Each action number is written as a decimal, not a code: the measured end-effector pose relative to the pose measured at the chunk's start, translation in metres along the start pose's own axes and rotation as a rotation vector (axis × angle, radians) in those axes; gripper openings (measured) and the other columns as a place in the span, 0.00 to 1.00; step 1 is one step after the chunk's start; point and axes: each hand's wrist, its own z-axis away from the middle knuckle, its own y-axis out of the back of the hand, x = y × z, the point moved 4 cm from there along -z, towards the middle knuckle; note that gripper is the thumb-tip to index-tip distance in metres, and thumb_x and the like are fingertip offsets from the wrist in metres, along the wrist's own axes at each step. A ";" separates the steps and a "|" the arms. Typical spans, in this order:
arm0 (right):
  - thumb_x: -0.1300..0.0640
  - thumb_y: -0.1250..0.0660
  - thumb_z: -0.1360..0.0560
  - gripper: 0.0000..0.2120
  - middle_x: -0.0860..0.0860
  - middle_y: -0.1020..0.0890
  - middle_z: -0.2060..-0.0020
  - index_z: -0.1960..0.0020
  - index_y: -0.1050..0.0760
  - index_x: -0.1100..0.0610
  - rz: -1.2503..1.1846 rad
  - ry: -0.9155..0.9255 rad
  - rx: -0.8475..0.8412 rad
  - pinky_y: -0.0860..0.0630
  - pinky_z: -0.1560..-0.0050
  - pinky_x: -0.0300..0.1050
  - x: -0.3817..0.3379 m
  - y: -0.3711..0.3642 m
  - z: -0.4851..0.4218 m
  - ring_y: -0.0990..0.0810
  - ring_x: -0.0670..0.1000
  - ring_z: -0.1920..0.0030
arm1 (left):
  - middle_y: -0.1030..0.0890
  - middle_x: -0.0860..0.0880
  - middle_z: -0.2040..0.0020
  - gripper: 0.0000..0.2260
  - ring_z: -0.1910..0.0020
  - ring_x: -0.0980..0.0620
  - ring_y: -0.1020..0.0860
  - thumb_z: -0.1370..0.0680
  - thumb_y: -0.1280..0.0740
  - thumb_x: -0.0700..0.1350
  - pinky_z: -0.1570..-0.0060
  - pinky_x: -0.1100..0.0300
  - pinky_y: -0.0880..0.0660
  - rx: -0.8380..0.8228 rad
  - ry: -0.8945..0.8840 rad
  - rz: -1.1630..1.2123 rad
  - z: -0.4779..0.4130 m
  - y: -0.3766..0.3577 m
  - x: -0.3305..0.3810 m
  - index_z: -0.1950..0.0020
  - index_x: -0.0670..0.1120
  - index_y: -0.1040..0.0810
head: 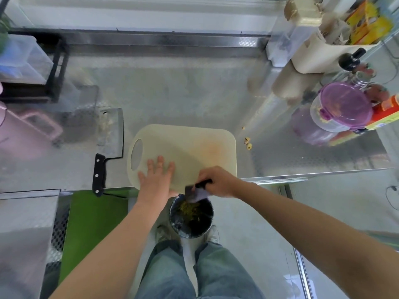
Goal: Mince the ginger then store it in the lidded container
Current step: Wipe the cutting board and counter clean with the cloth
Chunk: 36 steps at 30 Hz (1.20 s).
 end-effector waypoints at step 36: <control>0.70 0.44 0.25 0.20 0.58 0.26 0.43 0.35 0.27 0.61 -0.260 -0.338 0.681 0.35 0.50 0.37 0.025 0.038 0.008 0.27 0.56 0.43 | 0.58 0.40 0.22 0.41 0.23 0.36 0.54 0.24 0.36 0.60 0.30 0.37 0.40 -0.003 0.014 -0.032 0.000 0.000 0.002 0.21 0.49 0.58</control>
